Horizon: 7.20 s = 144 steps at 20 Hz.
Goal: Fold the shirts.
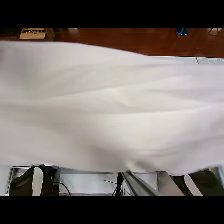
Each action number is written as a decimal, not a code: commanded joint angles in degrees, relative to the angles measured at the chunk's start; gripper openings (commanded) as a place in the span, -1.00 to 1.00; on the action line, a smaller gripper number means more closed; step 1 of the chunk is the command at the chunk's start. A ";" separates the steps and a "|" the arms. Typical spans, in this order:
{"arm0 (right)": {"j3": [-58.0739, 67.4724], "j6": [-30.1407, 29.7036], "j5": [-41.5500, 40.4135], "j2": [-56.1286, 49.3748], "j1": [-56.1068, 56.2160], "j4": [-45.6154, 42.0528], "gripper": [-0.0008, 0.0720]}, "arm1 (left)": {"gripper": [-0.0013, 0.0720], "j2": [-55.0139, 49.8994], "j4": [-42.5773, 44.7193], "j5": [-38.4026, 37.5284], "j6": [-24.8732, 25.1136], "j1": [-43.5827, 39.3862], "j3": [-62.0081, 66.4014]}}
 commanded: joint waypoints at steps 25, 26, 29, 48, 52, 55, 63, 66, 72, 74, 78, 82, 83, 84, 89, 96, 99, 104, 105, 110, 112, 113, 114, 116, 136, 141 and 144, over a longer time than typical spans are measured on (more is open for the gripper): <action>-0.02 0.50 -28.44 -65.55 2.19 14.49 -0.91 | -0.91 -36.70 -26.91 66.90 28.94 -18.56 -64.92; -0.02 1.97 -28.46 -65.66 1.44 14.45 -0.91 | -0.91 -38.53 -26.88 66.75 30.60 -19.80 -63.47; -0.02 3.93 -26.93 -65.68 -0.61 14.64 -0.91 | -0.86 -40.72 -26.86 65.20 32.89 -21.62 -62.14; -7.48 -8.31 6.73 -55.69 -14.73 19.52 0.23 | 0.68 -38.07 13.90 16.81 15.93 4.44 -79.17; -7.56 -8.31 4.20 -55.69 -14.95 19.69 0.23 | 0.68 -38.05 12.59 18.53 16.28 2.89 -79.10; -7.56 -8.31 3.85 -55.69 -14.95 19.67 0.23 | 0.68 -38.53 11.89 22.82 16.31 -2.14 -79.10; -7.56 -9.20 6.47 -55.69 -15.63 19.15 0.23 | -0.91 -45.79 1.60 31.54 17.40 -15.54 -79.08; -9.84 -9.62 9.42 -55.49 -21.70 21.70 0.23 | -0.91 -45.75 1.81 29.83 19.17 -15.32 -79.08; -38.75 -12.57 1.31 -45.64 -33.92 31.10 0.24 | -0.91 -45.75 1.77 29.62 20.90 -15.32 -79.06; -48.39 -15.19 -2.47 -43.60 -33.92 31.43 0.50 | -0.91 -45.66 1.55 29.64 21.75 -15.32 -79.06; -59.21 -16.98 -11.17 -43.43 -33.77 39.87 0.51 | -0.91 -43.87 1.55 29.64 22.58 -15.32 -79.06; -63.87 -18.47 -18.40 -43.45 -33.75 46.53 0.50 | -0.91 -42.82 0.02 29.64 25.94 -15.30 -79.01; -64.48 -18.40 -19.10 -43.43 -33.75 46.66 0.49 | -0.91 -42.69 -0.98 29.70 26.58 -15.32 -78.90; -64.87 -18.29 -19.47 -43.45 -33.75 46.66 0.37 | -0.91 -42.62 -2.40 29.75 27.61 -15.32 -78.55; -64.48 -27.12 -17.64 -43.08 -33.75 60.57 -0.91 | -0.91 -41.46 -14.01 28.61 36.13 -15.32 -72.91; -42.53 -39.50 -12.35 -25.11 -33.77 83.27 -0.91 | -0.92 -22.29 -19.19 31.32 35.87 -15.39 -44.72; -28.41 -37.29 -24.81 -16.26 -33.79 84.46 -0.91 | -0.92 -13.70 -19.12 40.09 33.42 -15.39 -30.23; -9.46 -25.79 -38.29 -6.99 -33.81 75.14 -0.91 | -0.92 -5.99 -17.16 45.53 29.07 -15.37 -14.25; -6.36 -22.36 -38.69 -5.90 -33.81 71.63 -0.91 | -0.92 -4.85 -14.75 45.75 26.77 -15.37 -11.87; 5.97 -6.21 -35.50 -3.02 -33.81 47.56 -0.91 | -0.92 0.35 3.93 45.31 14.40 -15.39 -3.32; 10.67 -3.76 -29.88 -3.02 -33.81 43.23 -0.91 | -0.92 1.77 6.60 43.32 11.23 -15.39 -2.21; 12.11 -2.75 -26.43 -3.02 -33.81 41.75 -0.91 | -0.92 2.12 6.86 40.68 10.12 -15.39 -2.23; 12.74 -2.67 -21.97 -3.02 -33.81 40.26 -0.91 | -0.92 2.05 7.26 36.85 8.61 -15.37 -2.23; 12.74 -3.02 -9.88 -4.13 -33.81 35.41 -0.91 | -0.92 0.42 7.74 26.67 3.50 -15.37 -2.29; 12.33 -7.04 -8.13 -61.35 -0.20 17.90 -0.91 | -0.92 -35.80 -0.96 38.23 12.13 -15.85 -46.51; 12.33 2.49 -26.93 -67.65 -1.44 18.49 -0.91 | -0.92 -43.56 -4.42 55.87 17.03 -19.45 -46.51; 12.31 2.43 -30.95 -70.97 -1.92 20.00 -0.91 | -0.92 -47.34 -4.37 65.51 17.07 -24.35 -46.51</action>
